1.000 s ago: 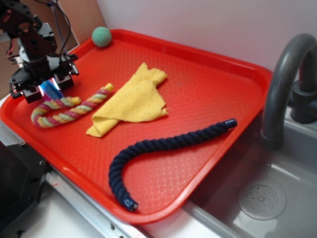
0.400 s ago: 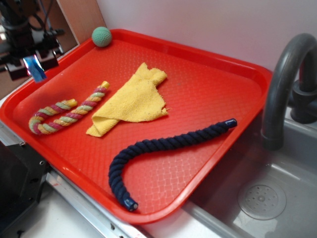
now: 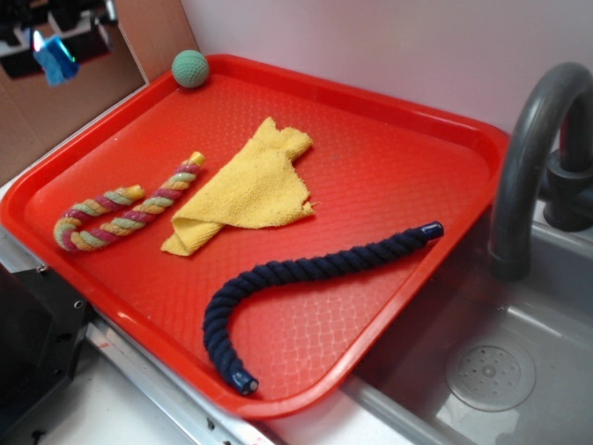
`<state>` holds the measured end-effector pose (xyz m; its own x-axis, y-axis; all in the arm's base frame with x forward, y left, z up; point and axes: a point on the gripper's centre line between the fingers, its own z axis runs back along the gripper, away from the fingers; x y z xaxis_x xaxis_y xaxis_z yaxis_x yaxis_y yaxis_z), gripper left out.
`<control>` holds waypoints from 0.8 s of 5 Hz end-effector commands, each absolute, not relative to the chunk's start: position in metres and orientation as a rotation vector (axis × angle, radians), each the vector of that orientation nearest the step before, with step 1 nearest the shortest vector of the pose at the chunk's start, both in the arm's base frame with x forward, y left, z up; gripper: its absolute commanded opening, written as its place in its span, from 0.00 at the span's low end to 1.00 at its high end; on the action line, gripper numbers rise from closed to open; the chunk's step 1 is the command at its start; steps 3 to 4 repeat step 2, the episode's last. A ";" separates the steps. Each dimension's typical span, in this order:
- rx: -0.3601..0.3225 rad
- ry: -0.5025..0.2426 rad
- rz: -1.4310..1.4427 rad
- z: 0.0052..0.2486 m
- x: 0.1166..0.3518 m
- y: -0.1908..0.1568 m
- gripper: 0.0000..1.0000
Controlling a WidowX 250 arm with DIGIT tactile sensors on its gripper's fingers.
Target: Grab the blue sponge.
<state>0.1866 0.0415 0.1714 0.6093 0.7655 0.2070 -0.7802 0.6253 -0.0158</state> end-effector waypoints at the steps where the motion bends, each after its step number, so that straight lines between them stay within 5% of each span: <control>1: -0.032 -0.234 0.773 0.214 0.176 0.022 0.00; 4: -0.042 -0.184 0.765 0.206 0.180 0.032 0.00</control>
